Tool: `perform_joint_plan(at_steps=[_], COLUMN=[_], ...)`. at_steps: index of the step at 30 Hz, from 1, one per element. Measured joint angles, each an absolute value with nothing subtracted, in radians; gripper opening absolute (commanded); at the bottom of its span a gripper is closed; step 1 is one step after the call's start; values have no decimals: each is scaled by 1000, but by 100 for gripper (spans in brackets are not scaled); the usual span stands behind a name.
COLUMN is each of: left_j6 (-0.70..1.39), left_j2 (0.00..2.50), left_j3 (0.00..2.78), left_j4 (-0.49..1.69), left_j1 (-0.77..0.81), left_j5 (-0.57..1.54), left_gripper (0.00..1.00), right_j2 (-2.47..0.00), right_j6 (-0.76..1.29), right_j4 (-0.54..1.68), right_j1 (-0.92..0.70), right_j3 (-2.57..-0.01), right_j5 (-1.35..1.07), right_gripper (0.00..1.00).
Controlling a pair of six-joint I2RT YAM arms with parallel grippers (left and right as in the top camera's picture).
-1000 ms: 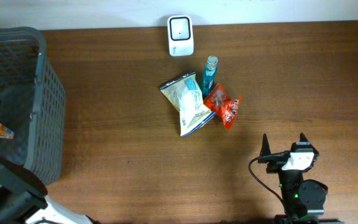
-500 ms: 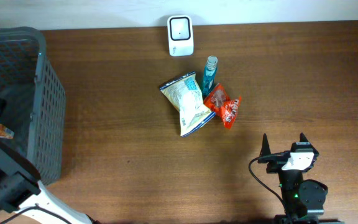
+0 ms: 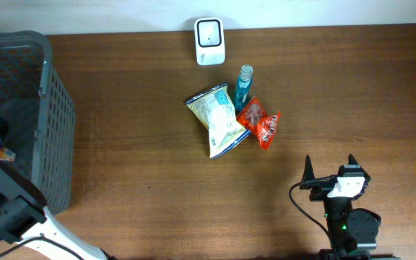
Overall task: Scan the item barcode
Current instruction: 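Reach the left gripper into the basket and grasp the small orange box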
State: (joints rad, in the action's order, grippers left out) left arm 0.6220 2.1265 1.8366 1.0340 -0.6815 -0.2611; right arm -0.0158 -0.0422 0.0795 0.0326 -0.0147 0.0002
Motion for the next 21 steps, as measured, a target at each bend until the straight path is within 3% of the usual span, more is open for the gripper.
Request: perform_joint_plan(at_steps=[1,3,11,21], left_j6=[622,624,623,626], left_j2=[2127,2127,2101,1647], left_j3=[1837,1837,1939,2036], left_j4=[1039,1042,1092,982], left_j1=[-682,-682,-683,-632], left_j5=[-268,-275,-239,174], left_gripper=[11,1,0,0], right_j2=[-16,-16,-16,-16], right_j6=[-41,-42,-42,-42], right_j4=[80,80,80,79], right_j1=[33,33,33,33], right_j3=[-14,-14,-14,-14], right_j5=[0,0,0,0], right_gripper=[98,99,98,98])
